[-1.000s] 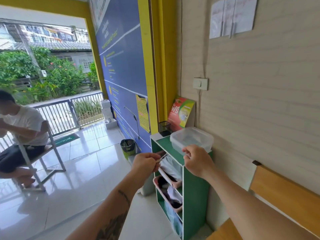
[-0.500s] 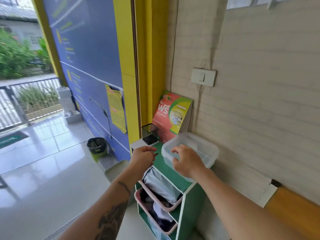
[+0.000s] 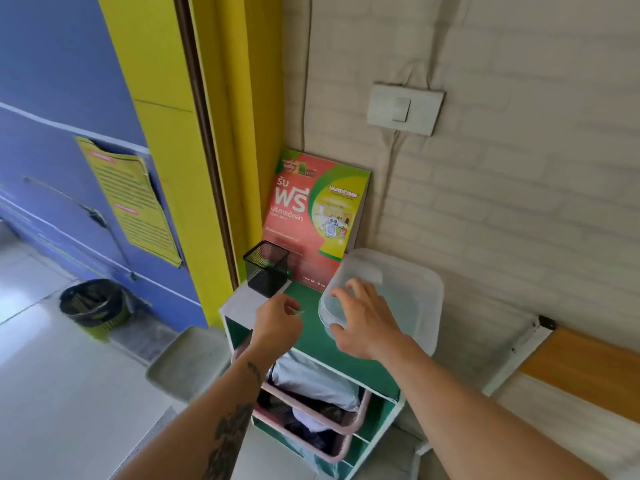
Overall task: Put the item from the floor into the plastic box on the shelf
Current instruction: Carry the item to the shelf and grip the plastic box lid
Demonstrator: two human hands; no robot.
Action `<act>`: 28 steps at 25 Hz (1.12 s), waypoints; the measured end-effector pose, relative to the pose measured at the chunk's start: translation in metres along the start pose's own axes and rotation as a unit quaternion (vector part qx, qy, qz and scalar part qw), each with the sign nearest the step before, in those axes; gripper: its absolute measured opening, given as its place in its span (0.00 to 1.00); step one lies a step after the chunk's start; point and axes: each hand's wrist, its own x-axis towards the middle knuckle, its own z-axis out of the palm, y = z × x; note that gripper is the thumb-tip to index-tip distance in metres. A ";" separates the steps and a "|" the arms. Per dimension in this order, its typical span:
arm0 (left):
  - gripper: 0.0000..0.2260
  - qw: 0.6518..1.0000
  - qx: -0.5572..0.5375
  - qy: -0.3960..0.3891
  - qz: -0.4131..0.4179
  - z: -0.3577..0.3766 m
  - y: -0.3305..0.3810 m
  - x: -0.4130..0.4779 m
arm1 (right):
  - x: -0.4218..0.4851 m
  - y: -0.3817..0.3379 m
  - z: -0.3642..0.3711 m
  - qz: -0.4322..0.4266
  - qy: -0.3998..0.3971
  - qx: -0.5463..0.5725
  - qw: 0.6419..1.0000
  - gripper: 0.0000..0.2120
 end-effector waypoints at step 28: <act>0.14 0.990 -0.083 -0.104 0.039 0.024 -0.008 0.008 | 0.002 0.000 0.015 0.073 -0.013 -0.112 0.991 0.38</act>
